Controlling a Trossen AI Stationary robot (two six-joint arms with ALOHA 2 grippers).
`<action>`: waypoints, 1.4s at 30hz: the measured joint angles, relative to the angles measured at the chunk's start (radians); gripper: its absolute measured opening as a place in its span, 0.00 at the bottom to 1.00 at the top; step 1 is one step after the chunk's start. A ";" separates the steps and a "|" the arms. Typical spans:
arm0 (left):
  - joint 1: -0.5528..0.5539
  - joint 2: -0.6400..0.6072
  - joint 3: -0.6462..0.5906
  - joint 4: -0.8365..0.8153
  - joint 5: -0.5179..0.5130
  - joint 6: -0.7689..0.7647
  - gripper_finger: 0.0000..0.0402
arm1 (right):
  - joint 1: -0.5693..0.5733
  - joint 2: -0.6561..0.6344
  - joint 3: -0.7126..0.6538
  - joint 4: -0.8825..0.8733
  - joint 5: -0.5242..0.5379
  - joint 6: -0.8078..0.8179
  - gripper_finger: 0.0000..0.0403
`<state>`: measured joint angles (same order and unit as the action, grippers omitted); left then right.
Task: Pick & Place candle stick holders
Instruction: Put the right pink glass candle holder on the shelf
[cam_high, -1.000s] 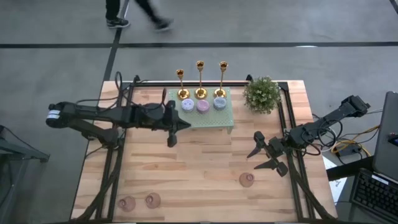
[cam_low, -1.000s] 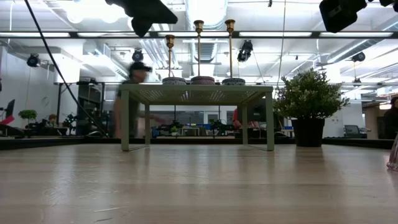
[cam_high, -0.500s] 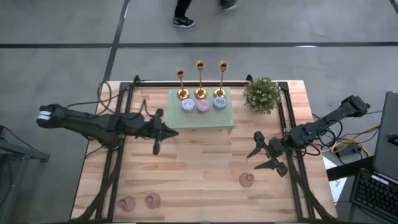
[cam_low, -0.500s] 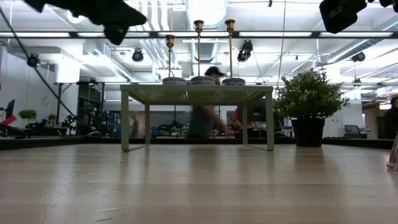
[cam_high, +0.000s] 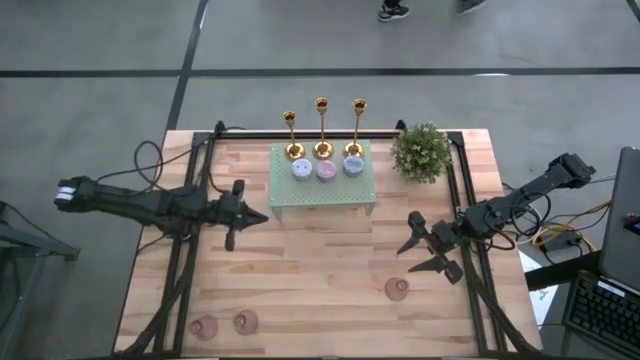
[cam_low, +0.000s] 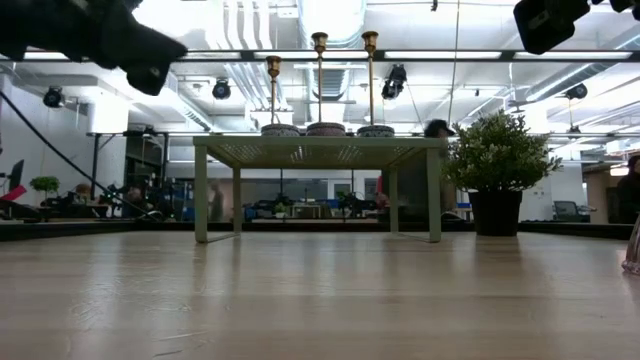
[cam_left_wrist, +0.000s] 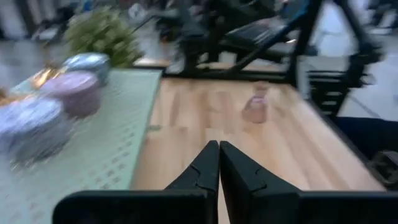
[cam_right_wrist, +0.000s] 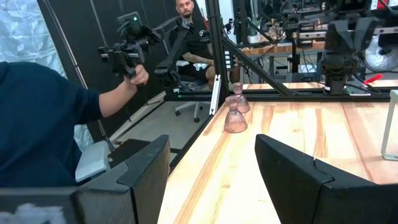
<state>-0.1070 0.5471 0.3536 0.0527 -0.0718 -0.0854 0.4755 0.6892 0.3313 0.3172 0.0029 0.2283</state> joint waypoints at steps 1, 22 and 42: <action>-0.002 -0.017 -0.004 0.005 0.009 0.009 0.04 | 0.000 0.002 0.000 0.000 0.000 0.000 0.57; 0.000 -0.408 -0.151 -0.138 0.014 0.061 0.03 | 0.000 0.172 0.008 0.074 0.087 0.004 0.57; 0.000 -0.547 -0.312 -0.119 0.052 0.058 0.04 | -0.002 0.276 0.022 0.090 0.105 0.046 0.57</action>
<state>-0.1074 0.0002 0.0419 -0.0667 -0.0196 -0.0272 0.4736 0.9654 0.3534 0.4076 0.1076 0.2740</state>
